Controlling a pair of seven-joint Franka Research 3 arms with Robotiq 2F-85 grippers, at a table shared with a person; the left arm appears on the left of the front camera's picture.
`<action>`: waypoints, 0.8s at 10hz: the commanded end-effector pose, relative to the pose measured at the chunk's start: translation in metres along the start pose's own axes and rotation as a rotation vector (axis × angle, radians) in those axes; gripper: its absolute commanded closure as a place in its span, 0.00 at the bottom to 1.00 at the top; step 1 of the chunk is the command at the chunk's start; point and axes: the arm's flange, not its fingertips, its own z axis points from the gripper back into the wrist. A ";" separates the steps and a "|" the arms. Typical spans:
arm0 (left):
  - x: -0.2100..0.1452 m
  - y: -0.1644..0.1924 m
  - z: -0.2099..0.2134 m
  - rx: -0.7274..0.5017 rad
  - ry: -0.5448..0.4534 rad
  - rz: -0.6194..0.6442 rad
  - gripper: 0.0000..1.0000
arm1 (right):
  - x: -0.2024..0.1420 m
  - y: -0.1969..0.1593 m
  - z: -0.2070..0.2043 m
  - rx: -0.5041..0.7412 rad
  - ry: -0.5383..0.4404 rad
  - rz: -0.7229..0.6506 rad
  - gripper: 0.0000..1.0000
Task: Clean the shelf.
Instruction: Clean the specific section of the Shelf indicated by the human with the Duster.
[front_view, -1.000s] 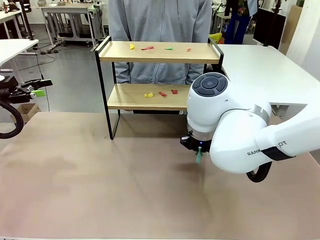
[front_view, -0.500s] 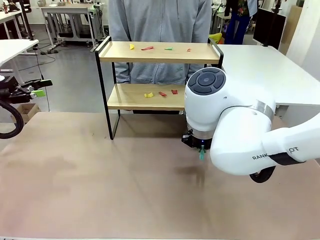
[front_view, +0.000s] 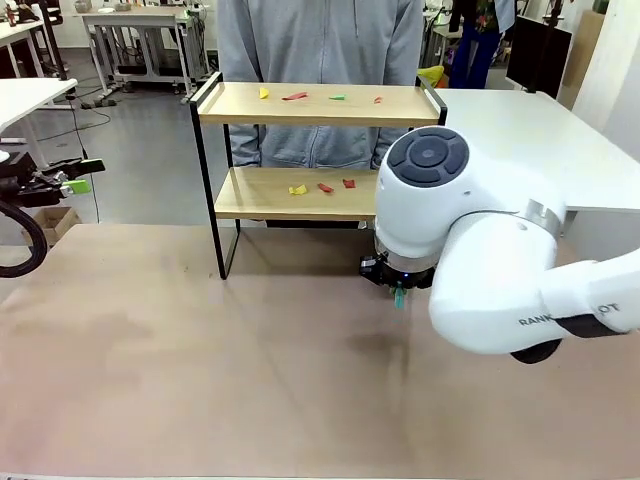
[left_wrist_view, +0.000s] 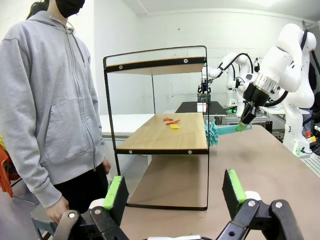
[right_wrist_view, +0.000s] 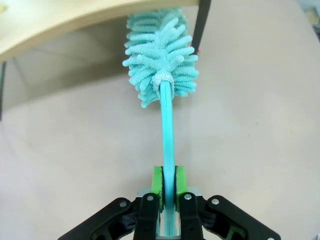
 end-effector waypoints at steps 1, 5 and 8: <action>0.003 -0.001 -0.001 -0.001 0.000 -0.004 0.00 | -0.002 -0.030 0.013 0.079 -0.030 0.070 0.87; 0.003 -0.001 -0.001 -0.001 0.000 -0.004 0.00 | -0.002 -0.067 0.026 0.220 0.013 0.156 0.87; 0.003 -0.001 -0.001 -0.001 0.000 -0.004 0.00 | 0.002 -0.091 0.033 0.344 0.083 0.268 0.87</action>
